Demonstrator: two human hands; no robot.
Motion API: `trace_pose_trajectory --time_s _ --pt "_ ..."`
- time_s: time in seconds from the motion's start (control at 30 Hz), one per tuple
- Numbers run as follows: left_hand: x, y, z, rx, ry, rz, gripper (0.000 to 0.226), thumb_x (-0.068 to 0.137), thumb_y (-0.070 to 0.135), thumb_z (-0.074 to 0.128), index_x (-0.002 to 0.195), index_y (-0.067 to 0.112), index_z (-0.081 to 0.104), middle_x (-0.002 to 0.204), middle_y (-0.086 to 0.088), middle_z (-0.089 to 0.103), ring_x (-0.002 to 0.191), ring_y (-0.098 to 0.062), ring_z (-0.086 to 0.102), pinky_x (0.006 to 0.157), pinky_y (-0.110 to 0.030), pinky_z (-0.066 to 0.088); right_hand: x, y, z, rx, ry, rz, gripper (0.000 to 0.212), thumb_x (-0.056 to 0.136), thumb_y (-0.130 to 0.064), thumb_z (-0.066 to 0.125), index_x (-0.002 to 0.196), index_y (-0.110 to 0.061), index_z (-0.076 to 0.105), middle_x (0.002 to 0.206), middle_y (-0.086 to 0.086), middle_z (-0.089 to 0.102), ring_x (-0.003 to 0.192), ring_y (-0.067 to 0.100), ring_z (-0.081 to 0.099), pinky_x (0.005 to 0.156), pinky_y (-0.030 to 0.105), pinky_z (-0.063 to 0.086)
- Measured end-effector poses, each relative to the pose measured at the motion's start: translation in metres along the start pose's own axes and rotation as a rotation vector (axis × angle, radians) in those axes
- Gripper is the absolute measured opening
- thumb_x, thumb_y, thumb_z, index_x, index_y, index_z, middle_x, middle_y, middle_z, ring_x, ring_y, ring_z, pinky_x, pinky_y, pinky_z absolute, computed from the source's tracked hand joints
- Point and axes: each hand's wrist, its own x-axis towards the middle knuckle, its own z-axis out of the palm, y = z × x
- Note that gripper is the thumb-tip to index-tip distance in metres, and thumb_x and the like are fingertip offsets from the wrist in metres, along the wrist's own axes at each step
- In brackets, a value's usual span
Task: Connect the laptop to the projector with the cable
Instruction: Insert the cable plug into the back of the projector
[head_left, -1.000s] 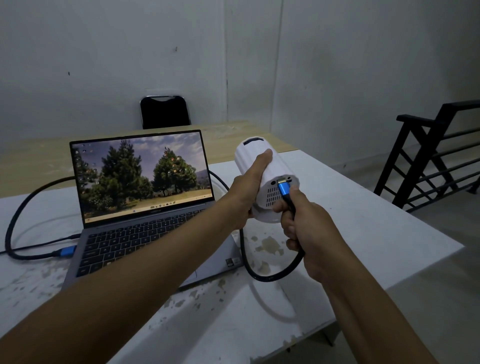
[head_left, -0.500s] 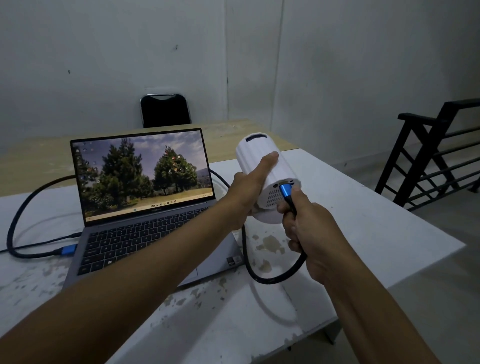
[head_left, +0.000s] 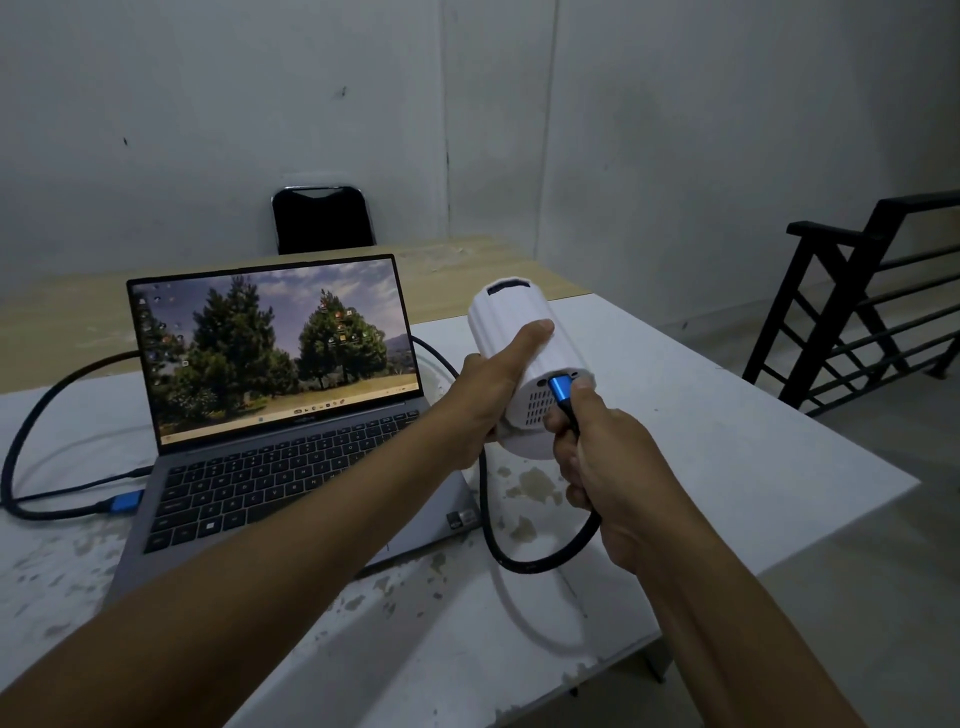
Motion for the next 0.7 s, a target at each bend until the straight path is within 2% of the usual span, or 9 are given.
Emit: trace_pose_trajectory --time_s 0.2,0.3,0.47,0.57,0.63,0.7 --pt "0.001 -0.007 0.0 -0.003 -0.006 -0.011 0.106 0.047 0.082 0.067 0.13 0.018 0.059 0.107 -0.009 0.076 0.092 -0.024 0.075 0.061 -0.029 0.06 -0.002 0.003 -0.004 -0.018 -0.031 -0.007 0.054 0.103 -0.051 0.031 0.083 -0.012 0.062 0.049 -0.003 0.035 0.039 0.007 0.028 0.047 0.026 0.025" --pt "0.001 -0.009 0.002 -0.008 0.009 -0.012 0.109 0.044 0.084 0.067 0.13 0.017 0.059 0.108 -0.009 0.076 0.093 -0.025 0.075 0.072 -0.036 0.063 -0.002 0.004 -0.005 -0.008 -0.041 -0.003 0.053 0.103 -0.051 0.031 0.081 -0.012 0.06 0.05 -0.002 0.036 0.041 0.008 0.028 0.047 0.026 0.026" --pt "0.002 -0.01 0.0 -0.037 0.011 -0.064 0.09 0.055 0.079 0.068 0.119 0.017 0.066 0.104 -0.009 0.077 0.095 -0.026 0.074 0.088 -0.041 0.06 -0.003 -0.003 -0.009 -0.008 -0.086 0.024 0.052 0.103 -0.049 0.033 0.092 -0.011 0.066 0.052 -0.003 0.035 0.047 0.009 0.029 0.049 0.026 0.029" --pt "0.004 -0.008 -0.002 -0.067 0.023 -0.067 0.088 0.056 0.079 0.07 0.119 0.017 0.067 0.105 -0.009 0.078 0.099 -0.027 0.074 0.094 -0.047 0.058 -0.006 -0.008 -0.011 -0.082 -0.091 0.004 0.047 0.102 -0.051 0.036 0.1 -0.016 0.068 0.051 -0.005 0.036 0.051 0.011 0.031 0.052 0.028 0.034" --pt "0.006 -0.007 -0.004 -0.067 0.046 -0.068 0.087 0.057 0.079 0.069 0.118 0.017 0.067 0.104 -0.009 0.078 0.099 -0.027 0.073 0.094 -0.047 0.058 -0.007 -0.009 -0.013 -0.173 -0.086 -0.053 0.039 0.101 -0.047 0.041 0.099 -0.017 0.066 0.056 -0.004 0.042 0.055 0.011 0.037 0.057 0.029 0.037" --pt "0.007 -0.006 -0.006 -0.061 0.056 -0.067 0.076 0.066 0.078 0.068 0.112 0.018 0.067 0.102 -0.009 0.077 0.1 -0.027 0.072 0.095 -0.047 0.057 -0.008 -0.007 -0.014 -0.303 -0.063 -0.128 0.028 0.102 -0.04 0.042 0.092 -0.022 0.061 0.068 0.0 0.049 0.061 0.012 0.043 0.059 0.027 0.041"
